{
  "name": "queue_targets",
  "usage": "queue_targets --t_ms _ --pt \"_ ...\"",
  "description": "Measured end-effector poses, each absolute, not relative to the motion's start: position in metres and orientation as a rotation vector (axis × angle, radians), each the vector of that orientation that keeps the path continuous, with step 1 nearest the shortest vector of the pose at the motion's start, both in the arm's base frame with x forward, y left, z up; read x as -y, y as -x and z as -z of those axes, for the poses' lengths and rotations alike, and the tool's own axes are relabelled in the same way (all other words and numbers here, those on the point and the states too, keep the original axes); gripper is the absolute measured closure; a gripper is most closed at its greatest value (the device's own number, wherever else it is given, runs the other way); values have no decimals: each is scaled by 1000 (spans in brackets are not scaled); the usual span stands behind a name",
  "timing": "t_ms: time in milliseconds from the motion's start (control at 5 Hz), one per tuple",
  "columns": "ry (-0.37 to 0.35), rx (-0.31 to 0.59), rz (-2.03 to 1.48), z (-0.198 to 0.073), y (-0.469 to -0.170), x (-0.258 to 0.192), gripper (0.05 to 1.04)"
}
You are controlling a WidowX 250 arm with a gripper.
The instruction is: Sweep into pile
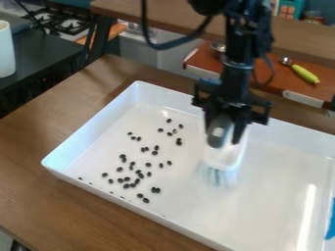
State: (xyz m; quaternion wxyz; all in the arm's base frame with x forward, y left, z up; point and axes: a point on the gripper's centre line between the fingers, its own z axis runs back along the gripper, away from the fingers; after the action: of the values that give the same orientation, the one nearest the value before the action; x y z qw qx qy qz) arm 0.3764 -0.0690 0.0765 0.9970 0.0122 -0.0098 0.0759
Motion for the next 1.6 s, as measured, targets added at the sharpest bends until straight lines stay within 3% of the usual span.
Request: queue_targets --t_ms 600,1000,1200,1400,1600 --pt "-41 48 -185 -82 -357 -2 588" --pt "-124 82 -206 -75 -352 -30 588" --pt "-77 105 -216 -90 -350 -28 588" --pt "0 138 -214 -120 -348 -3 588" --pt "29 203 -217 -154 -354 29 588"
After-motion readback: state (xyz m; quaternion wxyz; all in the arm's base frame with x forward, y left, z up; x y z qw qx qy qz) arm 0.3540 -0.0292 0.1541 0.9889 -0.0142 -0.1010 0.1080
